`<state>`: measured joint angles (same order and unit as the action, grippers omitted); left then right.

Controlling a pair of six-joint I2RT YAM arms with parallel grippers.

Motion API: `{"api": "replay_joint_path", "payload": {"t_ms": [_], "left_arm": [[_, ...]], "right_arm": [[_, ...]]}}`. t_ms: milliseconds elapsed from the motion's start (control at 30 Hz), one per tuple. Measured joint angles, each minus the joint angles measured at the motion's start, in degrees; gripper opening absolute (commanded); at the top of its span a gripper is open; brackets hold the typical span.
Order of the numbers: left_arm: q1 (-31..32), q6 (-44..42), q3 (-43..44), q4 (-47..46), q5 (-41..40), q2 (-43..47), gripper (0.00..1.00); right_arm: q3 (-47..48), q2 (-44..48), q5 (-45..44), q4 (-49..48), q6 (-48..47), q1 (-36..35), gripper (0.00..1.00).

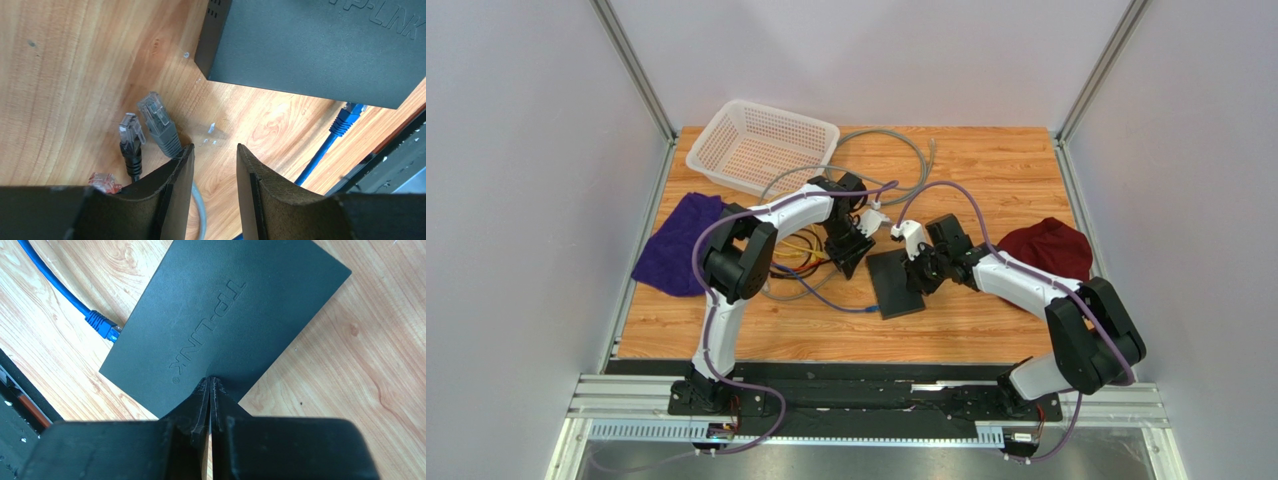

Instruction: Pull the plug from the switch port

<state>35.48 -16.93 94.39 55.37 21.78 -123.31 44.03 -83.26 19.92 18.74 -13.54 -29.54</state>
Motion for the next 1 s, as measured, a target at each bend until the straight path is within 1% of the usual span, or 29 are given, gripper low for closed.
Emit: {"api": "replay_joint_path", "payload": {"t_ms": [67,100,300,400,467,533,600,700,1000], "left_arm": [[-0.2,-0.3,0.0,-0.4,1.2,0.0,0.44],[-0.3,-0.7,-0.3,-0.6,3.1,0.0,0.44],[0.5,-3.9,-4.2,-0.5,19.2,0.1,0.45],[1.2,-4.1,-4.7,0.5,24.9,0.1,0.45],[1.4,-4.2,-4.7,0.5,27.1,0.1,0.45],[1.6,-4.2,-4.6,0.5,29.0,-0.2,0.45],[1.6,-4.2,-4.5,0.5,30.1,-0.8,0.42],[1.8,-4.2,-4.5,0.5,30.7,-2.3,0.41],[3.2,-3.9,-4.4,0.1,30.7,-4.4,0.43]], "right_arm": [[-0.4,0.5,-0.2,0.0,0.0,0.0,0.04],[-0.6,0.7,-0.3,0.0,0.0,0.0,0.04],[-2.0,2.3,-0.4,0.0,0.0,0.0,0.04],[-2.0,2.3,-0.4,0.0,0.0,0.0,0.04],[-2.0,2.3,-0.4,0.0,0.0,0.0,0.04],[-2.0,2.3,-0.4,0.0,0.0,0.0,0.04],[-2.0,2.4,-0.4,0.1,-0.1,0.0,0.05],[-2.1,2.6,-0.6,0.4,-0.1,0.0,0.05],[-3.1,4.0,-1.0,0.8,-0.4,0.1,0.05]]}}
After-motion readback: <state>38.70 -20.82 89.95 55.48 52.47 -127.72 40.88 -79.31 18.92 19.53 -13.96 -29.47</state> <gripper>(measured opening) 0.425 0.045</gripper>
